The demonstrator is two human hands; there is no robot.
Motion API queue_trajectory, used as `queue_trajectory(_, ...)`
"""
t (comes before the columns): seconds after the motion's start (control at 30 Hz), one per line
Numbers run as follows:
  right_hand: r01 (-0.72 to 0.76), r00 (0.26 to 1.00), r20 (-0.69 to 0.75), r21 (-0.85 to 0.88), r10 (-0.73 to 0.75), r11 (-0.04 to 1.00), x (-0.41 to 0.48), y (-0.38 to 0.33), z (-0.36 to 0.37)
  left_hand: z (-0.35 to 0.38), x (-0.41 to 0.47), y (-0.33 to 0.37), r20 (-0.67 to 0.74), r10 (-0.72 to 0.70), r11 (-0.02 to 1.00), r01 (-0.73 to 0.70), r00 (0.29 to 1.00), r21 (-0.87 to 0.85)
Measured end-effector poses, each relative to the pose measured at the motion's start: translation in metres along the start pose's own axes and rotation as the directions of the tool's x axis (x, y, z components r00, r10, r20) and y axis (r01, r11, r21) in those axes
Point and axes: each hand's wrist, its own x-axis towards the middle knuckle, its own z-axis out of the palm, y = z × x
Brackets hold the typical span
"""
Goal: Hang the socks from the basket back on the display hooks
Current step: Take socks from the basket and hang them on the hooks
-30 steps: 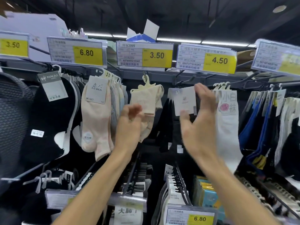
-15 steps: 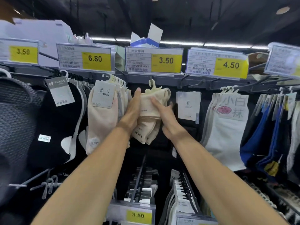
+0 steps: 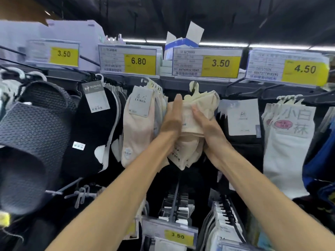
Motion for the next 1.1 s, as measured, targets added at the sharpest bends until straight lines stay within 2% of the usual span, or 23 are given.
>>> queue_trajectory(0.1,0.032,0.999,-0.006,-0.053,-0.033,0.998,-0.016,-0.012,0.001,-0.004,-0.015,0.008,-0.037,-0.007,0.990,0.012,0.999,0.139)
queue_trajectory(0.2,0.044,0.996,-0.073,-0.099,-0.051,0.994,-0.023,-0.016,-0.002,-0.012,-0.035,0.004,0.066,0.040,0.992,-0.048,0.997,0.120)
queue_trajectory(0.33,0.066,0.980,-0.176,-0.149,-0.092,0.987,-0.027,-0.014,-0.001,-0.015,-0.041,-0.004,0.061,0.102,0.983,-0.110,0.993,0.148)
queue_trajectory(0.43,0.079,0.973,-0.179,-0.330,-0.145,0.941,-0.045,-0.017,0.004,-0.019,-0.050,-0.004,0.075,0.117,0.970,-0.130,0.990,0.206)
queue_trajectory(0.5,0.190,0.948,-0.139,-0.474,-0.285,0.860,-0.074,-0.021,0.010,-0.030,-0.071,-0.008,0.078,0.201,0.962,-0.212,0.976,0.171)
queue_trajectory(0.6,0.417,0.870,0.010,-0.548,-0.492,0.725,-0.120,-0.021,0.024,-0.056,-0.113,-0.011,-0.005,0.462,0.871,-0.452,0.887,0.192)
queue_trajectory(0.67,0.478,0.865,0.118,-0.493,-0.488,0.727,-0.130,-0.019,0.036,-0.076,-0.121,-0.013,-0.103,0.604,0.785,-0.568,0.791,0.246)
queue_trajectory(0.7,0.453,0.887,0.151,-0.461,-0.436,0.763,-0.127,-0.018,0.044,-0.084,-0.118,-0.011,-0.158,0.618,0.778,-0.569,0.770,0.268)
queue_trajectory(0.77,0.342,0.940,0.166,-0.428,-0.299,0.837,-0.115,-0.014,0.062,-0.096,-0.104,-0.006,-0.235,0.543,0.835,-0.489,0.806,0.254)
queue_trajectory(0.83,0.239,0.970,0.160,-0.454,-0.185,0.859,-0.094,-0.001,0.079,-0.105,-0.082,-0.006,-0.242,0.424,0.898,-0.371,0.873,0.237)
queue_trajectory(0.93,0.205,0.979,0.110,-0.543,-0.173,0.814,-0.054,0.017,0.103,-0.118,-0.045,-0.015,-0.187,0.310,0.929,-0.255,0.932,0.268)
queue_trajectory(1.0,0.141,0.988,0.028,-0.558,-0.151,0.818,-0.024,0.022,0.113,-0.123,-0.020,-0.020,-0.128,0.234,0.950,-0.198,0.964,0.243)
queue_trajectory(1.1,-0.080,0.987,-0.158,-0.433,0.012,0.898,0.017,0.024,0.115,-0.122,0.010,-0.021,-0.067,0.017,0.999,-0.015,0.998,0.039)
